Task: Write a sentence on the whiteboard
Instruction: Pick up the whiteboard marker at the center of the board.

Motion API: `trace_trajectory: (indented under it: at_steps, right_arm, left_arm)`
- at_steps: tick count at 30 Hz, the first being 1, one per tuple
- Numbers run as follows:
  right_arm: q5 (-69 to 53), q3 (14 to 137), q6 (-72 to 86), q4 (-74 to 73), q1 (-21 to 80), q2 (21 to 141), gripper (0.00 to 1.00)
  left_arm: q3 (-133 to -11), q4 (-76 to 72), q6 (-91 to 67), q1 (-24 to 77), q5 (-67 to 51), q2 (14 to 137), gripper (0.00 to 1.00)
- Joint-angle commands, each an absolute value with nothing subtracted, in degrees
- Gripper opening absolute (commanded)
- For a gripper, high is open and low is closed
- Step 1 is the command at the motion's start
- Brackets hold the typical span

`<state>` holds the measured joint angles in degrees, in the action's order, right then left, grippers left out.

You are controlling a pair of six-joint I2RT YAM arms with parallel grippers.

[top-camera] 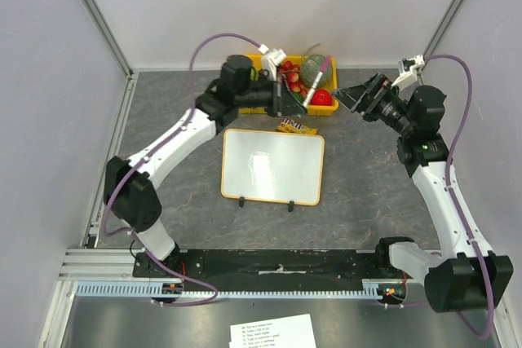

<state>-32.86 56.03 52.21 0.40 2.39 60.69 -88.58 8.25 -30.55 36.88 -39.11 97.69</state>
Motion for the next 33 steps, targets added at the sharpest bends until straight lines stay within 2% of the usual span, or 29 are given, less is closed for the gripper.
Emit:
trace_trajectory:
  at_steps: [1,7,12,15,17,22,27,33]
  right_arm:
    - [-43.40,61.25,49.30,3.42,2.81,64.77,0.98]
    - [-48.42,64.51,50.71,12.11,10.88,70.04,0.97]
    - [-50.00,64.78,59.48,28.26,19.59,74.87,0.86]
    - [-52.46,66.18,68.00,40.65,22.75,78.56,0.76]
    - [-52.91,67.67,70.48,46.73,24.51,80.06,0.73]
    - [-53.61,72.15,65.58,41.67,26.80,81.91,0.59]
    - [-55.72,72.86,63.29,39.56,26.98,82.18,0.56]
    - [-57.66,75.14,55.21,26.47,28.04,82.70,0.53]
  left_arm:
    - [-90.70,14.05,-26.02,29.81,-42.08,89.40,0.02]
    - [-89.04,18.10,-24.53,19.00,-56.75,84.03,0.02]
    - [-89.65,25.73,-16.89,17.31,-66.87,80.60,0.02]
    - [-89.38,30.39,-12.93,17.32,-67.67,78.93,0.02]
    - [-88.77,31.81,-11.96,17.23,-69.07,78.40,0.02]
    - [-88.85,36.55,-8.88,17.31,-70.05,78.05,0.02]
    - [-88.95,40.95,-5.80,17.31,-69.87,78.05,0.02]
    - [-88.86,43.94,-3.08,17.31,-70.93,78.22,0.02]
